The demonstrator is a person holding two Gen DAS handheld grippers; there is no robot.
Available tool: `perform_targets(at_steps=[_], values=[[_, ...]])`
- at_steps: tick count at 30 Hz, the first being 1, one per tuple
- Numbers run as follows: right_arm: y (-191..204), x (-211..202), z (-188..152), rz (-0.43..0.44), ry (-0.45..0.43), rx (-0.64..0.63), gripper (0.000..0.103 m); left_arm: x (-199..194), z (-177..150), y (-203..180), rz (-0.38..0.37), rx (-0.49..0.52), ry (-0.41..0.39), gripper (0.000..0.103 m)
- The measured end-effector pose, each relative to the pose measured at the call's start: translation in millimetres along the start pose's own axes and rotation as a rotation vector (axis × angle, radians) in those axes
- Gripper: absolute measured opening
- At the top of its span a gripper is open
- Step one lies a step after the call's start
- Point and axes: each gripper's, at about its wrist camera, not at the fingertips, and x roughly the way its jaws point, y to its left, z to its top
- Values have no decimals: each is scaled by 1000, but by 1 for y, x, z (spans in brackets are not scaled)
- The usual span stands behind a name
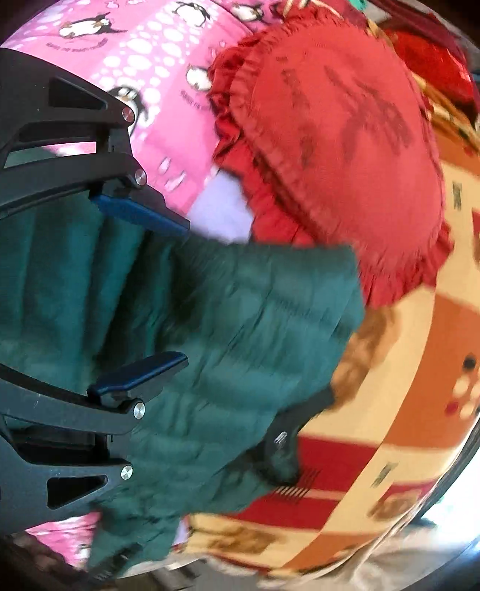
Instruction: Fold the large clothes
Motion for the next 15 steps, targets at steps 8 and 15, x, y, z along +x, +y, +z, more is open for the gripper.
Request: perform_targets(at_steps=[8, 15], values=[[-213, -38, -6, -370, -69, 345, 72, -18, -10, -38, -59, 111, -31, 66], [-288, -42, -13, -207, -147, 516, 73, -6, -7, -31, -47, 59, 8, 66]])
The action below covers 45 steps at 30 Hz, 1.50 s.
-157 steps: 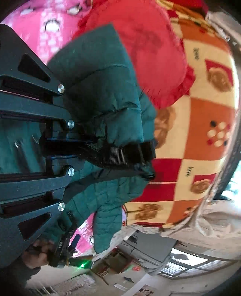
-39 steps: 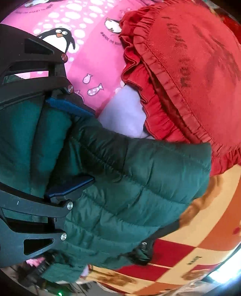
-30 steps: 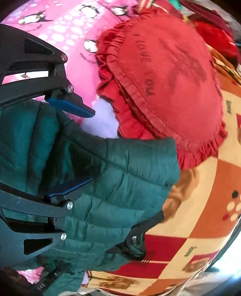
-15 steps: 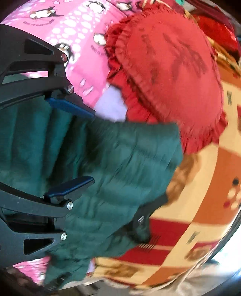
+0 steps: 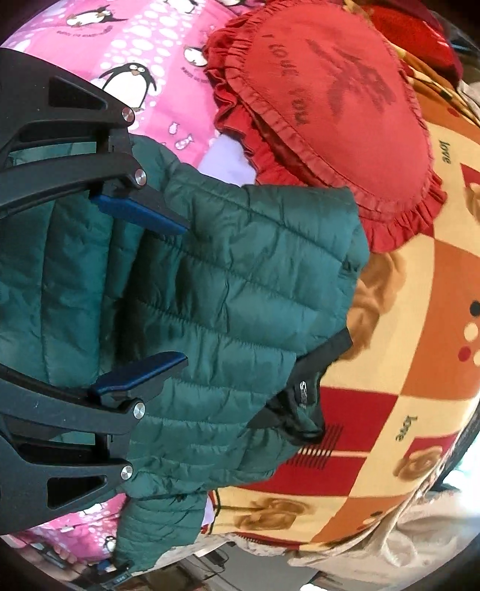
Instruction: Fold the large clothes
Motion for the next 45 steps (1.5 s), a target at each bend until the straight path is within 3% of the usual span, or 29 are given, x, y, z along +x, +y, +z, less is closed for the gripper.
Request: perform_targets(at_steps=[6, 8, 11, 14, 15, 16, 18, 22, 29, 36, 43, 45], values=[[7, 13, -3, 275, 33, 85, 73, 6, 1, 4, 14, -6, 8, 66], [18, 16, -9, 242, 26, 47, 73, 7, 1, 4, 16, -6, 10, 66], [18, 22, -9, 179, -8, 67, 61, 10, 0, 2, 12, 0, 25, 66], [11, 22, -8, 201, -57, 125, 57, 12, -1, 4, 12, -1, 36, 66], [9, 23, -8, 219, -56, 134, 46, 12, -1, 4, 16, 0, 33, 66], [8, 24, -8, 245, -51, 142, 23, 11, 0, 5, 22, 4, 26, 66], [13, 24, -5, 221, -38, 116, 13, 10, 1, 5, 33, 9, 14, 66], [50, -3, -1, 179, -88, -12, 12, 18, 3, 11, 45, -15, 34, 66], [143, -23, -30, 305, -13, -133, 12, 27, 6, 31, 107, -81, 62, 66], [258, -21, -103, 441, 137, -325, 12, 21, 8, 43, 110, -121, 40, 66], [342, 7, -193, 497, 304, -504, 12, 22, 7, 40, 74, -116, 48, 66], [359, 6, -210, 561, 336, -527, 12, 21, 8, 40, 66, -115, 43, 66]])
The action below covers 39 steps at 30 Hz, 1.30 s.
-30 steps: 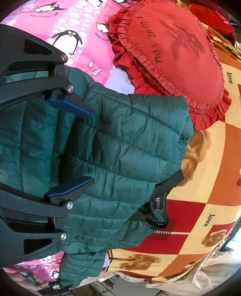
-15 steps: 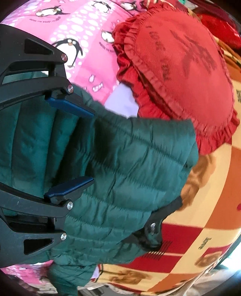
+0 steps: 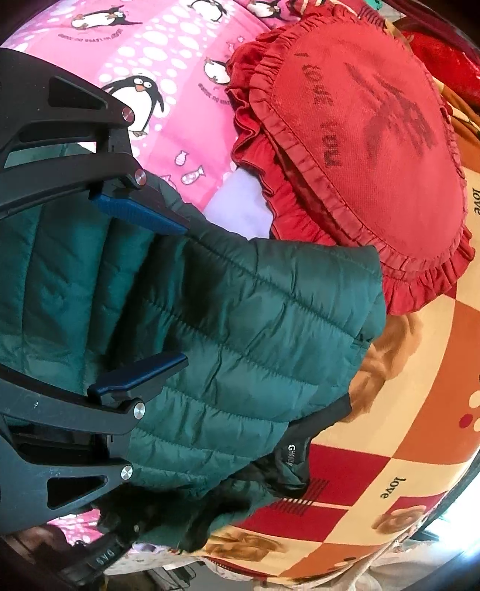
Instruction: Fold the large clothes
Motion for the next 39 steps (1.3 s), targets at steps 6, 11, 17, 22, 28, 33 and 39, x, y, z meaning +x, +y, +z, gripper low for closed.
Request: perform_targets(at_steps=[6, 11, 17, 22, 28, 33, 39], values=[[54, 21, -15, 42, 28, -128, 12, 0, 4, 0, -57, -10, -2, 66], [59, 45, -29, 20, 139, -192, 37, 5, 2, -11, -163, 14, 31, 66], [64, 39, -36, 15, 168, -266, 90, 6, -4, -34, -250, 83, 53, 66], [55, 15, -52, -85, 259, -369, 90, 4, -7, -42, -297, 94, 55, 66], [23, -15, -78, -316, 311, -497, 90, 3, -22, -73, -422, 142, 107, 66], [-13, -49, -77, -235, 323, -422, 90, 4, -37, -98, -446, 182, 137, 66], [-58, -68, -73, -255, 341, -349, 90, 9, -61, -131, -538, 231, 248, 66]])
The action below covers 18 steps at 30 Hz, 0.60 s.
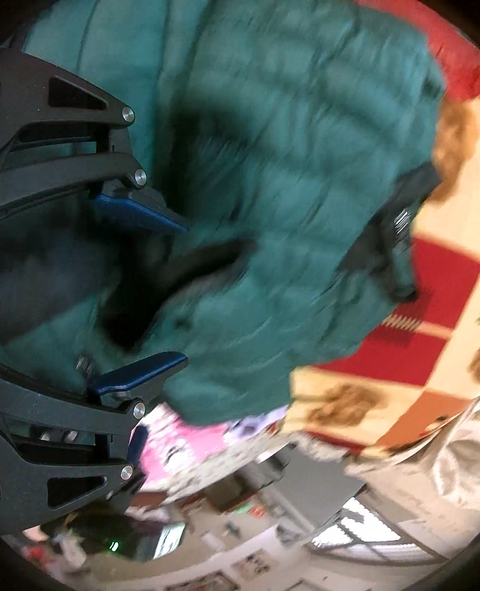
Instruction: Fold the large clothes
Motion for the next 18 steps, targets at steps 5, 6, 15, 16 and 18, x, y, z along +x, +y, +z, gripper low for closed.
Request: perform_targets(at_steps=[5, 6, 15, 16, 18], values=[[-8, 6, -17, 6, 56, -32, 90, 31, -5, -27, -85, 1, 87, 66], [-11, 6, -19, 14, 57, -31, 91, 35, -6, -29, -79, 2, 94, 66], [-21, 4, -30, 23, 74, -21, 95, 24, -3, -26, 10, 29, 9, 7], [-20, 7, -27, 22, 75, -21, 95, 14, 0, -24, 16, 28, -16, 7], [-17, 10, -20, 19, 74, -18, 95, -3, 5, -15, 22, 27, -42, 7]])
